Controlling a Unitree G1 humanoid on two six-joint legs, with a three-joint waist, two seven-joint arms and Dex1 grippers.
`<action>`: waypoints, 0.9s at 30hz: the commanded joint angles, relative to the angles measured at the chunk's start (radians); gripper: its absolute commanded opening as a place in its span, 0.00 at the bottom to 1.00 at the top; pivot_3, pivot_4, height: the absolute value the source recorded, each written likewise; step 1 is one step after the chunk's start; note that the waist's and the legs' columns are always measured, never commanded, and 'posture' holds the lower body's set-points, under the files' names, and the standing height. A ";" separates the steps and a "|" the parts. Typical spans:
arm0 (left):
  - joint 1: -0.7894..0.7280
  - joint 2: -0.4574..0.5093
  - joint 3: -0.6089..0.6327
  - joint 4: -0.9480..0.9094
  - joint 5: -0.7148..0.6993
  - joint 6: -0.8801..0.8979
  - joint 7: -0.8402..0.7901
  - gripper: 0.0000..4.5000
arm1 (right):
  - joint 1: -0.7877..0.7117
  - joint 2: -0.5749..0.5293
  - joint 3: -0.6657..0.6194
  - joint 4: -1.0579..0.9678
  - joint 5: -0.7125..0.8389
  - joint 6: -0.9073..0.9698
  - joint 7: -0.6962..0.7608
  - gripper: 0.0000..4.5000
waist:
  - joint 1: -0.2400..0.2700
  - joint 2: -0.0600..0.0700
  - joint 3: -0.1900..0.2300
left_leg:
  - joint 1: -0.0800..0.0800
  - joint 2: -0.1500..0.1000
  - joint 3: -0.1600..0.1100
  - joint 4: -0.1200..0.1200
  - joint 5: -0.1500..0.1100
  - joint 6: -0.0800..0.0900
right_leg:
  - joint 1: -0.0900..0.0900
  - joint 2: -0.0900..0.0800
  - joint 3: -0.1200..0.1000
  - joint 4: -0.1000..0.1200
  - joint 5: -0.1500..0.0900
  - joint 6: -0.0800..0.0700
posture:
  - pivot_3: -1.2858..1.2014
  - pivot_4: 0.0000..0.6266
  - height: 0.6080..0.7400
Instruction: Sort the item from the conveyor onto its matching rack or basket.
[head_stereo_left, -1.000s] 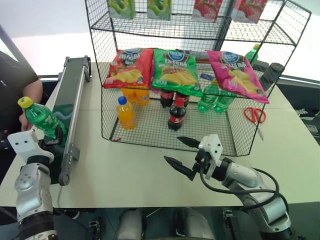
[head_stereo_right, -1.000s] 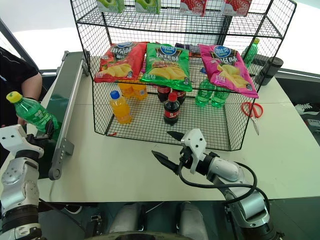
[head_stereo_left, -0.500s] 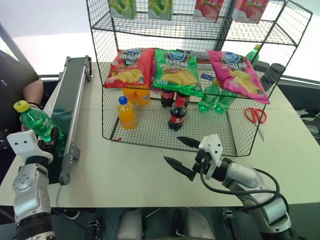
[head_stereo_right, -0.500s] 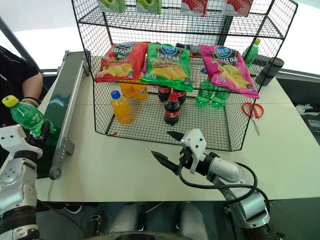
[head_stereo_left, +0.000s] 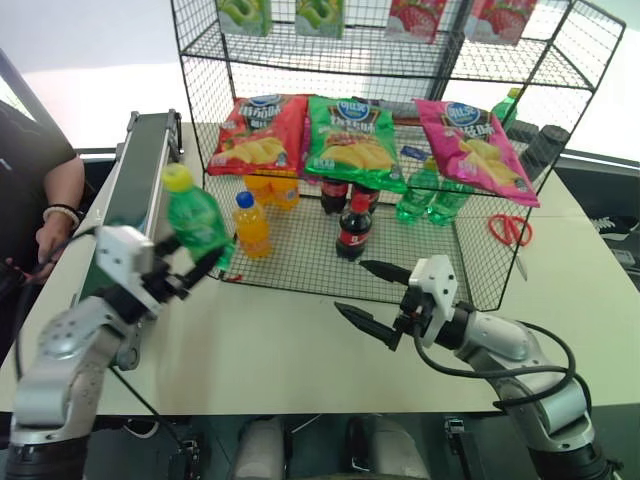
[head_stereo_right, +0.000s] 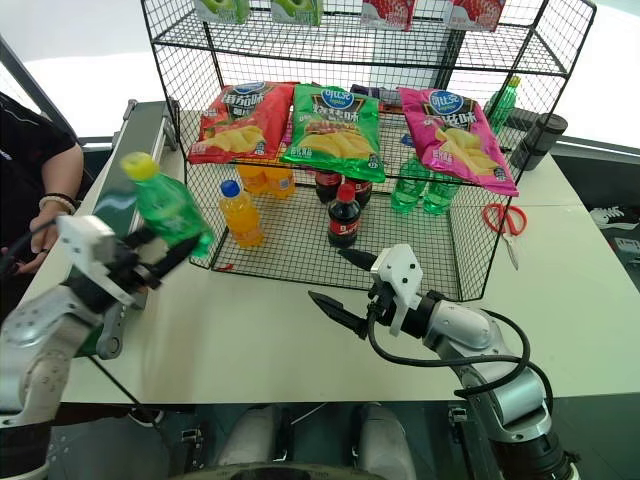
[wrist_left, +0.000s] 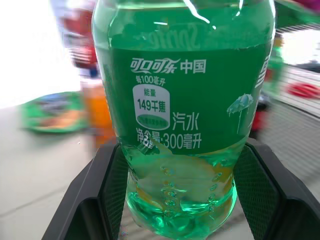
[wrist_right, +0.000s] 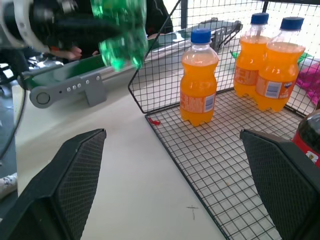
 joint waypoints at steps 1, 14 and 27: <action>-0.110 -0.012 -0.142 0.011 0.051 -0.055 -0.126 0.56 | -0.059 0.029 -0.032 -0.069 0.074 0.040 -0.042 1.00 | 0.001 0.000 0.000 | -0.001 0.000 0.000 0.000 0.000 0.000 | 0.000 0.000 0.000 0.000 0.000 -0.001 | 0.52 0.24 1.00; -0.336 -0.171 -0.373 0.230 0.157 -0.186 -0.358 0.56 | -0.029 0.047 -0.025 -0.132 0.092 0.070 -0.121 1.00 | 0.000 0.000 0.000 | -0.001 0.000 0.000 0.001 0.000 0.000 | -0.001 0.003 0.000 0.000 0.001 -0.001 | 0.52 0.24 1.00; -0.375 -0.211 -0.388 0.263 0.199 -0.217 -0.407 0.56 | -0.002 0.040 -0.005 -0.141 0.099 0.079 -0.126 0.88 | 0.000 0.000 0.000 | -0.001 0.000 0.000 0.002 0.000 0.000 | 0.000 0.003 0.000 0.001 0.001 -0.001 | 0.52 0.24 1.00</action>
